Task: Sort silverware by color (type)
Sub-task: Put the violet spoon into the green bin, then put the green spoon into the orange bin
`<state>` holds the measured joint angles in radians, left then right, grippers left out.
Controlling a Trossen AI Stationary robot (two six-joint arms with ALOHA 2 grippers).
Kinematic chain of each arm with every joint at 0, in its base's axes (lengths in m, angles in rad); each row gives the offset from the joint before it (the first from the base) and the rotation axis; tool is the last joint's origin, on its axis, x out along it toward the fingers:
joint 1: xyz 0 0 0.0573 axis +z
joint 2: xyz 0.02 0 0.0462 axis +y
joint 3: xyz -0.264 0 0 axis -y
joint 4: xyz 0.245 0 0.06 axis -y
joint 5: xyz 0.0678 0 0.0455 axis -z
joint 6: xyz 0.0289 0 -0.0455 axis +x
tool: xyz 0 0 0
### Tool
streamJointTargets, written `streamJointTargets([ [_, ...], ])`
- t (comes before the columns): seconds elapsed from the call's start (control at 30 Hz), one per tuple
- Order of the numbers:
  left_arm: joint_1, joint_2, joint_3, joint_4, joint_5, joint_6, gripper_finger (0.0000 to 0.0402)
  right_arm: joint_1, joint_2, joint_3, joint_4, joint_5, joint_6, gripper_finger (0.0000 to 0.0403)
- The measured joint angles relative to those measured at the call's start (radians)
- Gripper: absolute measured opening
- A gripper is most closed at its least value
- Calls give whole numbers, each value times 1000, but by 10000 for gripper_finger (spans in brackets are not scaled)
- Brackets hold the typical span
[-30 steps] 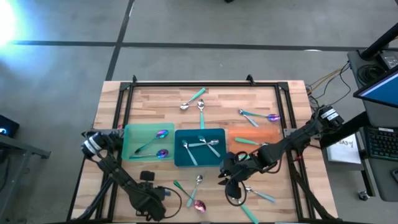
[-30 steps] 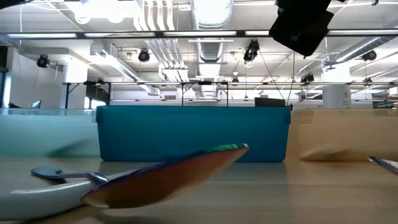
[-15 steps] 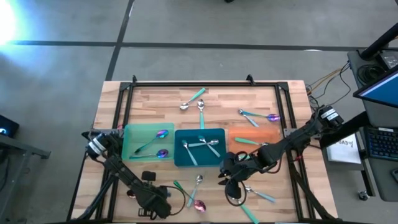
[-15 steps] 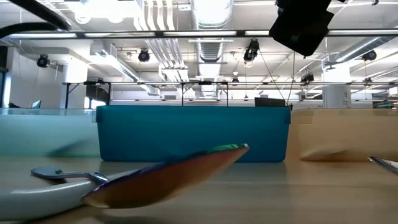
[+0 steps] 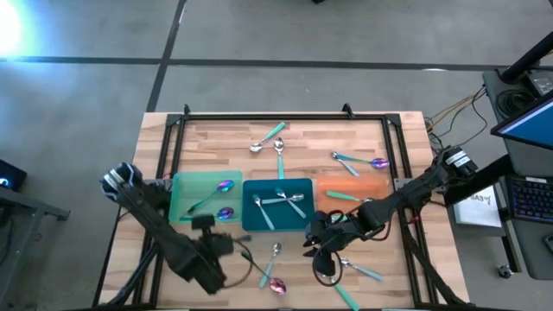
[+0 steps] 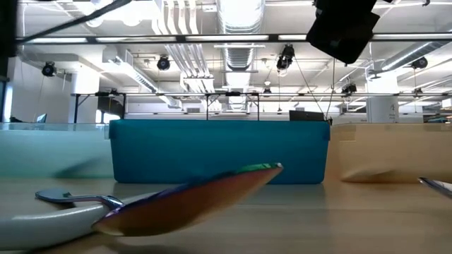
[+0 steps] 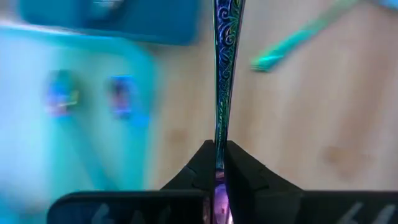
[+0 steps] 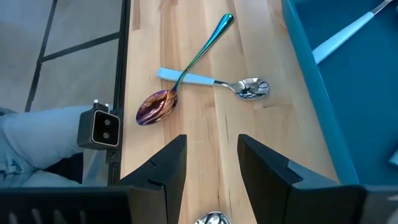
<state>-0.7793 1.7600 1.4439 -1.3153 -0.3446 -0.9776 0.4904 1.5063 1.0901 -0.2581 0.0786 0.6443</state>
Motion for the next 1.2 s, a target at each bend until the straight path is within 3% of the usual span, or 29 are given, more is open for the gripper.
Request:
streamJointTargets([
  [0.17,70,-98,-3,-232,-120,-19,1,0,-18,0,-5,-8,0,134],
  [0.23,113,-138,-24,-252,-161,-2,1,0,-32,0,-8,-8,0,134],
  [0.37,216,-267,-154,-197,-197,86,0,0,-68,0,-27,-8,0,134],
  [0.53,355,-432,-394,-141,-196,79,1,0,-105,0,-52,0,0,134],
  [0.8,450,-655,-649,163,-187,97,21,0,-130,0,-148,0,38,134],
  [1.0,449,-708,-682,226,-180,97,63,0,-130,0,-240,-1,121,134],
  [1.2,449,-694,-631,229,-188,115,123,-35,-136,0,-240,6,76,134],
])
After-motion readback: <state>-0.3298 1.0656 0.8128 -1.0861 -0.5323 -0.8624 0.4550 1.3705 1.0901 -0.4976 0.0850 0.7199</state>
